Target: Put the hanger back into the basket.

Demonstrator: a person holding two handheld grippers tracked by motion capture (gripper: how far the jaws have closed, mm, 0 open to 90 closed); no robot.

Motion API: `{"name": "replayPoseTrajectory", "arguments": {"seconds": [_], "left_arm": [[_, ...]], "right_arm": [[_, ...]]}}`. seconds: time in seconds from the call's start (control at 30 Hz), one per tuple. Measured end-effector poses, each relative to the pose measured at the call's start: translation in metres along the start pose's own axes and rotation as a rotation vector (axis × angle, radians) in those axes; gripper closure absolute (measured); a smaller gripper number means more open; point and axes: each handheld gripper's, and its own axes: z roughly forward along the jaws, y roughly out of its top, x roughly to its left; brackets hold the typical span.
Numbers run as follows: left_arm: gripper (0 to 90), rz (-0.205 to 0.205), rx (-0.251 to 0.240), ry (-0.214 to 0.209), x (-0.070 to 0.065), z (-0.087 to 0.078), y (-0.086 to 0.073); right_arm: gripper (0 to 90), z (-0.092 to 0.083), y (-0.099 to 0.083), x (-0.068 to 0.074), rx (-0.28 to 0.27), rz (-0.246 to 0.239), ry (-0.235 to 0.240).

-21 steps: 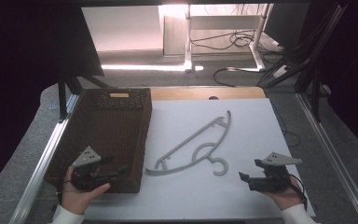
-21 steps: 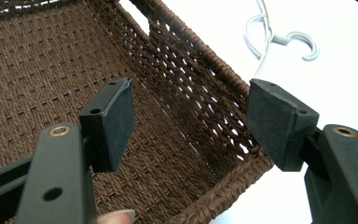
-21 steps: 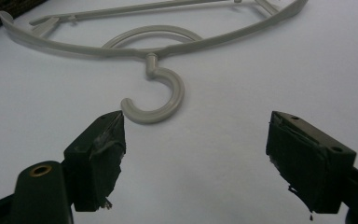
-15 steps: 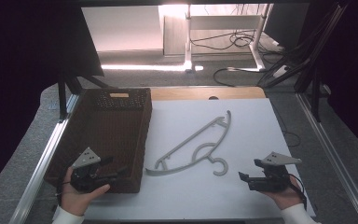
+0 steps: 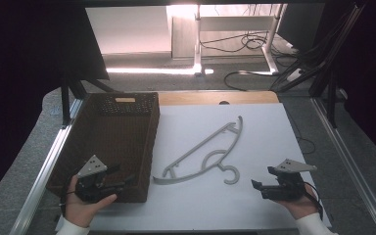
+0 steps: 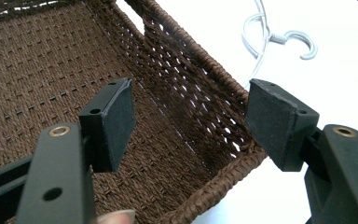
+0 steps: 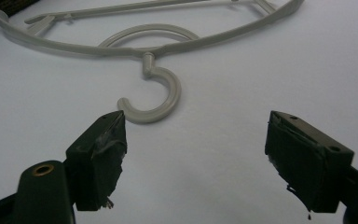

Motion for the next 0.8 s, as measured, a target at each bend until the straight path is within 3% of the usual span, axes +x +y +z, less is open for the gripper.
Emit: {"name": "replayPoseTrajectory", "arguments": {"seconds": [0.37, 0.5, 0.8], "left_arm": [[33.2, 0.008, -0.011, -0.016, -0.004, 0.0, 0.004], [33.0, 0.033, -0.015, -0.017, -0.009, 0.0, 0.007], [33.3, 0.042, -0.025, -0.052, -0.016, 0.003, 0.015]], "right_arm": [[20.3, 0.001, -0.001, -0.001, 0.001, -0.01, -0.012], [20.3, 0.0, -0.001, -0.001, 0.002, -0.006, -0.013], [20.2, 0.0, -0.003, -0.001, 0.003, -0.004, -0.012]]}}
